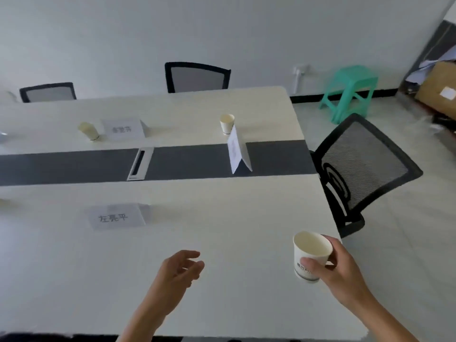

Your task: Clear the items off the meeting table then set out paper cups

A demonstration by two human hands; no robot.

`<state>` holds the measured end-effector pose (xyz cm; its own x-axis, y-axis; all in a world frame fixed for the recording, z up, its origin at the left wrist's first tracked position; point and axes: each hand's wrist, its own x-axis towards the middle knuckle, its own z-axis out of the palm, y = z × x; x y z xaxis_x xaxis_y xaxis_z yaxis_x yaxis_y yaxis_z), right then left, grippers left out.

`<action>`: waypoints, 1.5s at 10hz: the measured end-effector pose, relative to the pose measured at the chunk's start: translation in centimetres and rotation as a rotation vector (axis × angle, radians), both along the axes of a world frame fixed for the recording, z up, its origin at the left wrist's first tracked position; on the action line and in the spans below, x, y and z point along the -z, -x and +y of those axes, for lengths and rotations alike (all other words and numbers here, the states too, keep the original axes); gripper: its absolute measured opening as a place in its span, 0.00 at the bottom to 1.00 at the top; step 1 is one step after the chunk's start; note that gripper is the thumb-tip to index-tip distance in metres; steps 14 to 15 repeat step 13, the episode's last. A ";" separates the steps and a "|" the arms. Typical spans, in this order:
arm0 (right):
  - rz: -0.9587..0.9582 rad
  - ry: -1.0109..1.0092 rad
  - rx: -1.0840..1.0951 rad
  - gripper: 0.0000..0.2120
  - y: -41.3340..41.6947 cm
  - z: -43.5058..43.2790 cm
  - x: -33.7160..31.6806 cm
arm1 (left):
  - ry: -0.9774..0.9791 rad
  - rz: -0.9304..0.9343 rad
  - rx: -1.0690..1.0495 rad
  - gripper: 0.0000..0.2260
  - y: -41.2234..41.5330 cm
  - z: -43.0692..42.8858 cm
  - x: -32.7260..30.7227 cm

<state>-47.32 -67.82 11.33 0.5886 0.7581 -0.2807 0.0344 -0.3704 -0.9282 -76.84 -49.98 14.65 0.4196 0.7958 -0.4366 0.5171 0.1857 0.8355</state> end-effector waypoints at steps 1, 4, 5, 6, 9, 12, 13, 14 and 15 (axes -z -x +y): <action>0.002 0.034 -0.192 0.26 -2.2 5.4 0.8 | 0.023 0.016 -0.173 0.07 2.0 -2.2 0.5; -0.083 0.068 -0.474 0.27 0.5 22.8 3.0 | 0.216 0.060 -0.538 0.06 8.6 -5.6 4.5; -0.140 0.087 -0.451 0.28 2.3 28.5 4.7 | 0.237 0.044 -0.559 0.07 8.3 -2.2 5.2; -0.205 0.107 -0.448 0.30 4.4 34.0 6.3 | 0.214 0.031 -0.546 0.07 7.5 2.6 5.6; -0.338 0.162 -0.385 0.33 7.6 41.5 12.1 | 0.259 0.026 -0.479 0.07 7.8 11.5 8.5; -0.327 0.226 -0.430 0.31 6.4 40.9 13.3 | 0.273 0.032 -0.437 0.08 7.9 13.8 9.0; -0.336 0.280 -0.436 0.25 5.6 39.7 12.4 | 0.242 -0.006 -0.431 0.08 7.1 13.9 7.8; -0.336 0.280 -0.436 0.25 5.6 39.7 12.4 | 0.242 -0.006 -0.431 0.08 7.1 13.9 7.8; -0.336 0.280 -0.436 0.25 5.6 39.7 12.4 | 0.242 -0.006 -0.431 0.08 7.1 13.9 7.8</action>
